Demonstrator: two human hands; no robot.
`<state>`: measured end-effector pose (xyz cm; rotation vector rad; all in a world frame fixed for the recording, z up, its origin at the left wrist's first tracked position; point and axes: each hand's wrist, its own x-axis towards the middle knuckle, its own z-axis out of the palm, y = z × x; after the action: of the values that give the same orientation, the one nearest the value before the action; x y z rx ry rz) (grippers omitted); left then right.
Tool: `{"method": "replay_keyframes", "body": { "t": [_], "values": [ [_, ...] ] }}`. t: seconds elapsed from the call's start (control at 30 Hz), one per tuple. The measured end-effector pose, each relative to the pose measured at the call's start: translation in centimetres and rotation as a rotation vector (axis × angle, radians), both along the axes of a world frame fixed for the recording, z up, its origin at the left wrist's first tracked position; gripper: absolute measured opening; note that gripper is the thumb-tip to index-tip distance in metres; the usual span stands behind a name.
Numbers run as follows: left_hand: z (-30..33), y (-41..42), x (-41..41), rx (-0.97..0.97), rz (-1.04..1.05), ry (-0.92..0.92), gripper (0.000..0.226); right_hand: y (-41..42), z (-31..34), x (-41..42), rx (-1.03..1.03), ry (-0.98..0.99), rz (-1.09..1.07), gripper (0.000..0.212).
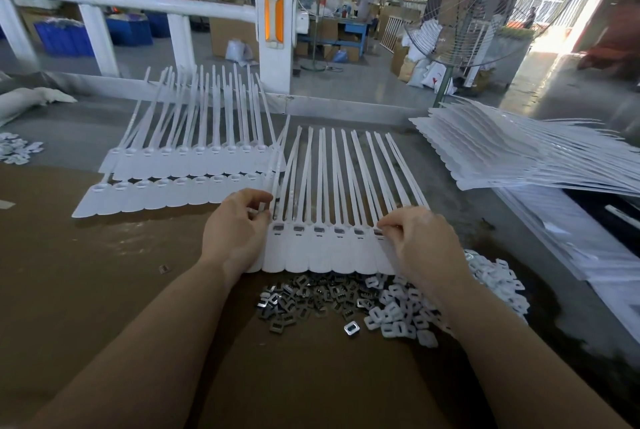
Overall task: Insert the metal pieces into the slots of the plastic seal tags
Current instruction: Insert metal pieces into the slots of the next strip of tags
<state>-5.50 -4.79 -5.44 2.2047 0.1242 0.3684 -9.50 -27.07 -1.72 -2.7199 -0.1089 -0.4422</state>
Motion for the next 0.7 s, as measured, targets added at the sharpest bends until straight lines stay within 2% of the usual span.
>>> {"method": "replay_keyframes", "body": {
  "t": [0.1,0.27,0.5,0.7],
  "values": [
    [0.0,0.0,0.0,-0.002,-0.002,0.003,0.022,-0.1,0.7,-0.5,0.124,-0.026,-0.014,0.022],
    [0.1,0.0,0.0,0.015,-0.001,-0.001,0.022,0.2,0.5,-1.1,0.147,-0.017,0.013,0.021],
    [0.1,0.0,0.0,0.018,-0.002,-0.002,0.022,0.1,-0.6,-0.9,0.027,0.016,-0.024,0.024],
    [0.0,0.0,0.0,0.013,0.003,-0.001,0.022,0.5,-0.3,-0.7,-0.086,0.058,-0.027,0.036]
  ]
}}
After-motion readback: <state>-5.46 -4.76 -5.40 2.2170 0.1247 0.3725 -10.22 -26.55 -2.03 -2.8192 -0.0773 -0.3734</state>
